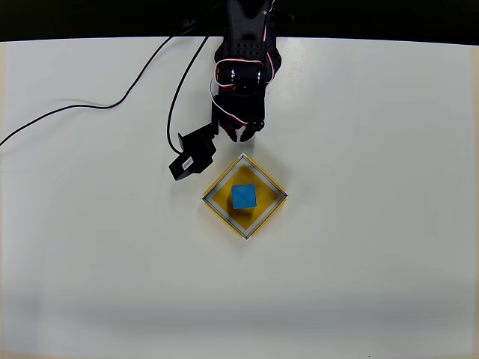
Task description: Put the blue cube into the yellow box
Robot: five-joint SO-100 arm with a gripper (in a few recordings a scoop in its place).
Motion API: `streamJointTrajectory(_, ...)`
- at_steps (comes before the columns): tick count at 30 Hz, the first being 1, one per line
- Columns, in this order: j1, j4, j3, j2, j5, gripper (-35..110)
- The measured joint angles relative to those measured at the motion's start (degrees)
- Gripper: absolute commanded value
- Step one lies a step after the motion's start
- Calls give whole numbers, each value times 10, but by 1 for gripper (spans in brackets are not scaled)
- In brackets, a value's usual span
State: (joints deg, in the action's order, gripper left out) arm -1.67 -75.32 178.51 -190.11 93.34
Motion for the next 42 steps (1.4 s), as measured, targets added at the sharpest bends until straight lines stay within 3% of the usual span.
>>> streamJointTrajectory(42, 3, -15, 1, 0, -26, 0)
